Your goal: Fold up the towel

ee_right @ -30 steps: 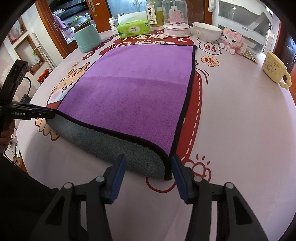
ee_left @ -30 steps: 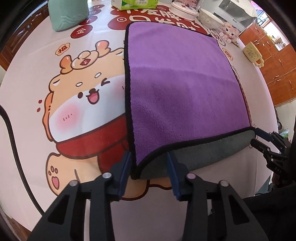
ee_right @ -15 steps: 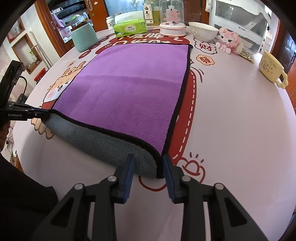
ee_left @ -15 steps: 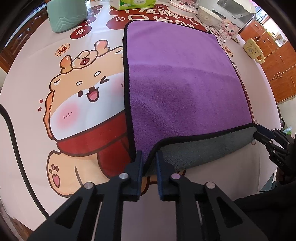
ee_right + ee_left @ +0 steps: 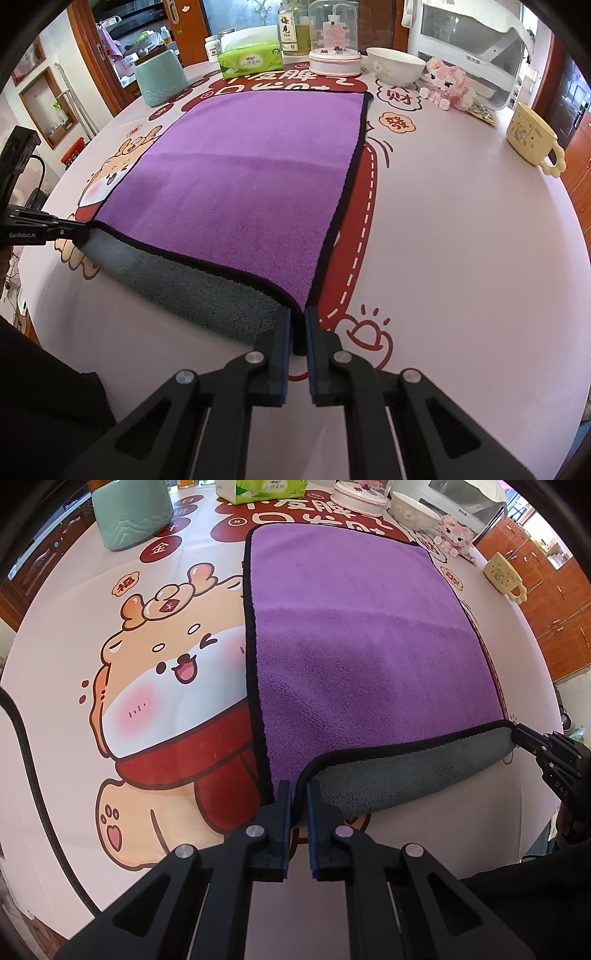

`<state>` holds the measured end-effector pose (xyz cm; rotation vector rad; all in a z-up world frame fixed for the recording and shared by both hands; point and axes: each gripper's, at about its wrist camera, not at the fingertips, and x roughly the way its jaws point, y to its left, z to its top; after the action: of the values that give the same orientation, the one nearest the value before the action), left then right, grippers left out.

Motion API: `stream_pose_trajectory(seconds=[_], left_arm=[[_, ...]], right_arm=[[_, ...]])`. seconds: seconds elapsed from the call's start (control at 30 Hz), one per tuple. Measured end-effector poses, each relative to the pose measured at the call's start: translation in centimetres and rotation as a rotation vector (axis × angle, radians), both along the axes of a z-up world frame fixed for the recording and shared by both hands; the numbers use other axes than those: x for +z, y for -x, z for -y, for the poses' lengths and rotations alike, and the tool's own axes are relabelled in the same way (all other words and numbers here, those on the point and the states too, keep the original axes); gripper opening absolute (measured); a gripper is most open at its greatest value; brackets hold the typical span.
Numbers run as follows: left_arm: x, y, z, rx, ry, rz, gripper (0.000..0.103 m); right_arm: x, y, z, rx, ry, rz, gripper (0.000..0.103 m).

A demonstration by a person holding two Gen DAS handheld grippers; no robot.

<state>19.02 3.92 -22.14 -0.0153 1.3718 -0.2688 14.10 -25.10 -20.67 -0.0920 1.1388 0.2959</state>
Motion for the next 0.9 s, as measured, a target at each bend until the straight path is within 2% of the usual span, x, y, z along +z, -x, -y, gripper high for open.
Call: stream_pose_trajectory(seconds=[0.57,0.9], left_arm=[[1.2,0.0,-0.2,0.014,-0.022,0.041,0.004],[5.7,-1.7,0.4,0.031,-0.032,0.123,0.003]], right_arm=[[1.3,0.6,-0.4,0.012,0.038,0.056,0.004],[4.3,-0.9,-1.1,-0.004,0.075,0.099,0.003]])
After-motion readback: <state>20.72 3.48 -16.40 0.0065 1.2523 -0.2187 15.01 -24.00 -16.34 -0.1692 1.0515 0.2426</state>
